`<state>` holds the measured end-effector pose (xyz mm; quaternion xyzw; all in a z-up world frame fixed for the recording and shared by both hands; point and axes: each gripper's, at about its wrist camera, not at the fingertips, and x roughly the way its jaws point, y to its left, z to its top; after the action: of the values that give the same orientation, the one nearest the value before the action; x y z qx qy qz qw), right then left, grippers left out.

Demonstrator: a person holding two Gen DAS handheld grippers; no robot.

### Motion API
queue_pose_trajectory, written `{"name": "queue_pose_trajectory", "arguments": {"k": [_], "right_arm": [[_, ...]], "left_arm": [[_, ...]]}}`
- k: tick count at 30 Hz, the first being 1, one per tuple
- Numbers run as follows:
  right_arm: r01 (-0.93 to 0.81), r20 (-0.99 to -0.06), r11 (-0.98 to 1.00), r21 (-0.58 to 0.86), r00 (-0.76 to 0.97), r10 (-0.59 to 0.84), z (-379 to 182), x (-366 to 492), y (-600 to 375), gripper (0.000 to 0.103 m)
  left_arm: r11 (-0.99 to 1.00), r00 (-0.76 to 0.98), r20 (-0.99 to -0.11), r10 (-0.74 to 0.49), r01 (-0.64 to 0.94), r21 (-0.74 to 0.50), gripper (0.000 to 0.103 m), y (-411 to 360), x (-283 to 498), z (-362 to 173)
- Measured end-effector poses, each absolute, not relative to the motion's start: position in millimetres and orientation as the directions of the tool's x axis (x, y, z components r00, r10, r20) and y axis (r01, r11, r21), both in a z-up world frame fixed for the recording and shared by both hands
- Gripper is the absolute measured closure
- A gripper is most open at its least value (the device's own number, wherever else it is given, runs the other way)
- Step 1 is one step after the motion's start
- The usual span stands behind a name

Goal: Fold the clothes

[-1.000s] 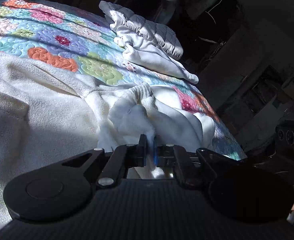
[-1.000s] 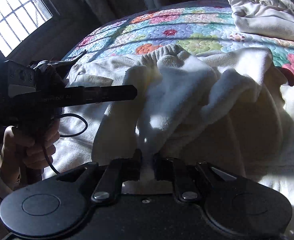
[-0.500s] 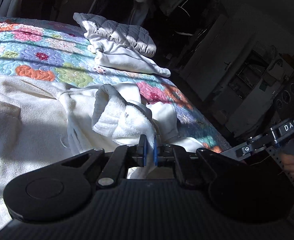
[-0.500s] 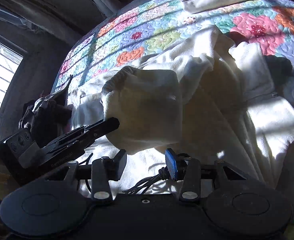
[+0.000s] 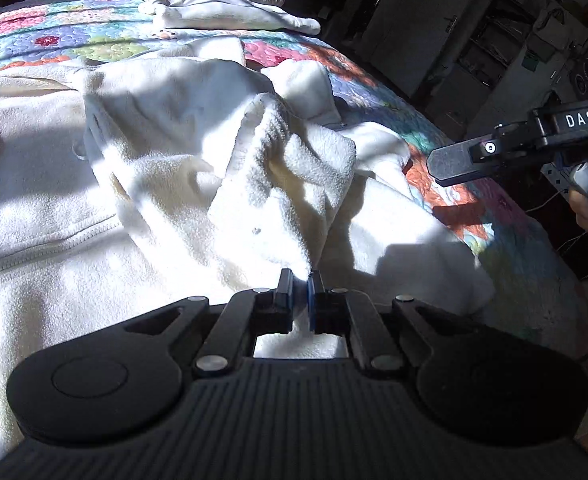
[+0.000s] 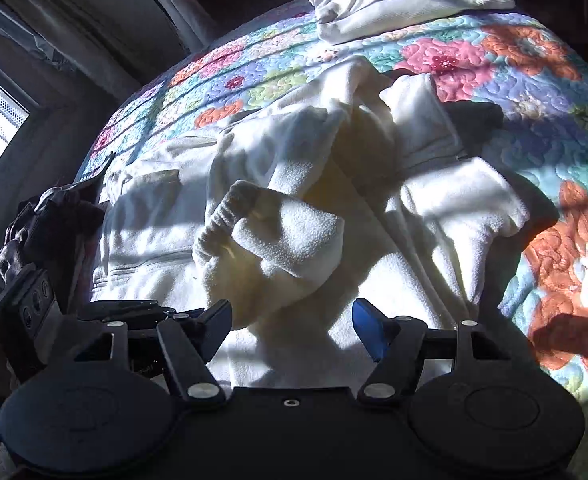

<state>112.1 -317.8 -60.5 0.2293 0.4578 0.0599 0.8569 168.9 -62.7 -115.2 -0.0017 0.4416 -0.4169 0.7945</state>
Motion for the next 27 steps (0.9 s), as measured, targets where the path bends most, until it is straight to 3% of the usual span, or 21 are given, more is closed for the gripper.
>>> {"name": "queue_pose_trajectory", "arguments": {"k": [7, 14, 16, 17, 22, 27], "right_arm": [[0.195, -0.681, 0.756, 0.625, 0.61, 0.405, -99.9, 169.8, -328.7, 0.031], [0.151, -0.686, 0.789, 0.596, 0.606, 0.402, -107.0, 184.7, -310.7, 0.031], [0.089, -0.693, 0.839, 0.536, 0.614, 0.378, -106.5, 182.3, -303.6, 0.059], [0.045, -0.69, 0.851, 0.523, 0.609, 0.392, -105.6, 180.5, -300.6, 0.087], [-0.146, -0.687, 0.919, 0.366, 0.624, 0.373, -88.9, 162.0, -286.0, 0.09], [-0.198, -0.71, 0.937, 0.287, 0.613, 0.347, -83.6, 133.0, -287.1, 0.09]], "left_arm": [[0.623, 0.251, -0.682, -0.687, 0.687, -0.375, 0.097, -50.0, 167.7, -116.7], [0.646, 0.239, -0.721, -0.65, 0.673, -0.36, 0.096, -62.8, 170.6, -130.5], [0.651, 0.245, -0.725, -0.643, 0.673, -0.35, 0.096, -62.6, 169.6, -126.7], [0.658, 0.249, -0.732, -0.634, 0.672, -0.341, 0.096, -62.6, 169.9, -124.4], [0.677, 0.256, -0.757, -0.601, 0.666, -0.313, 0.095, -63.8, 169.7, -117.9], [0.724, 0.218, -0.756, -0.617, 0.535, -0.436, 0.094, -48.5, 178.1, -119.2]]}}
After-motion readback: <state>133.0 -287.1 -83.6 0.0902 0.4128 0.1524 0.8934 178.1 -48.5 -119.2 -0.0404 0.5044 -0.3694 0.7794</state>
